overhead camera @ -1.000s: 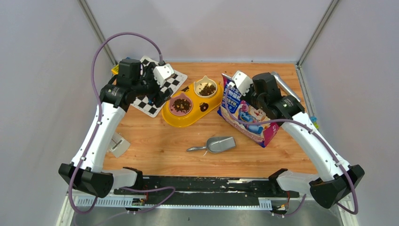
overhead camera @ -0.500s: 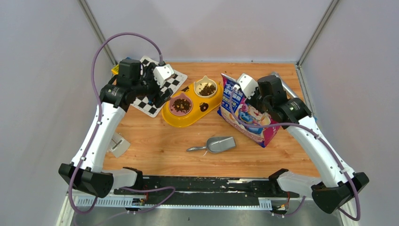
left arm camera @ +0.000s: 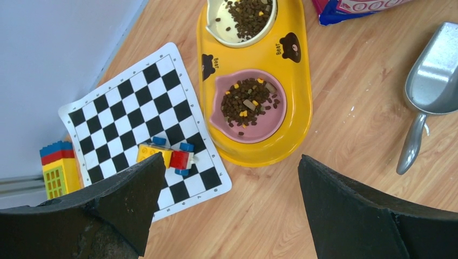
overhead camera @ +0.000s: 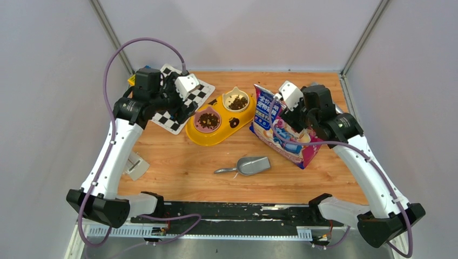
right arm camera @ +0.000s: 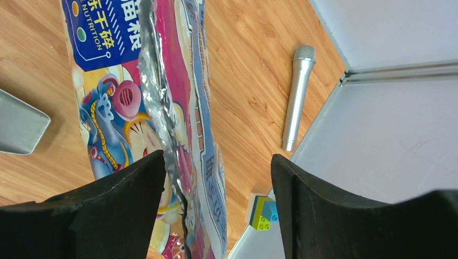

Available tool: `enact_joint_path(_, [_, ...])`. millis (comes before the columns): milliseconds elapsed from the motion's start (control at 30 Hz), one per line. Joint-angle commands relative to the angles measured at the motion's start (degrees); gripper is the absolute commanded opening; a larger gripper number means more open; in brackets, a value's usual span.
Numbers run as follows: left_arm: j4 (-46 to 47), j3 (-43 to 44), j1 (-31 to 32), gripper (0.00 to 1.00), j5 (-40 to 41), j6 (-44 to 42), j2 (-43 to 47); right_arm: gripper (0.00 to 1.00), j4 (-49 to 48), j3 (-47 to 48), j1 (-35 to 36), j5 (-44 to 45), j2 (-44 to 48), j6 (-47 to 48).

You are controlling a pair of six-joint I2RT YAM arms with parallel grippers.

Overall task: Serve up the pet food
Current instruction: Close the pet food bag at the center of the board.

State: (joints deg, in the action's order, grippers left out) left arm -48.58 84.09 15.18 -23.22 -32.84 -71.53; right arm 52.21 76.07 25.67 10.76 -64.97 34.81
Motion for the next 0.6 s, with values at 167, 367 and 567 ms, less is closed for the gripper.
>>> enact_joint_path(167, [0.29, 2.23, -0.59, 1.00, -0.01, 0.06, 1.93, 0.37, 3.19, -1.71, -1.52, 0.10, 3.47, 0.47])
enact_joint_path(367, [0.27, 3.17, -0.59, 1.00, -0.12, 0.16, 1.76, 0.00, 1.53, -0.37, -5.60, -2.88, 4.05, 0.33])
enact_joint_path(567, [0.44, 3.34, -0.59, 1.00, 0.74, 0.38, 1.98, 0.64, 0.50, 2.09, -5.59, -5.68, 4.52, -1.16])
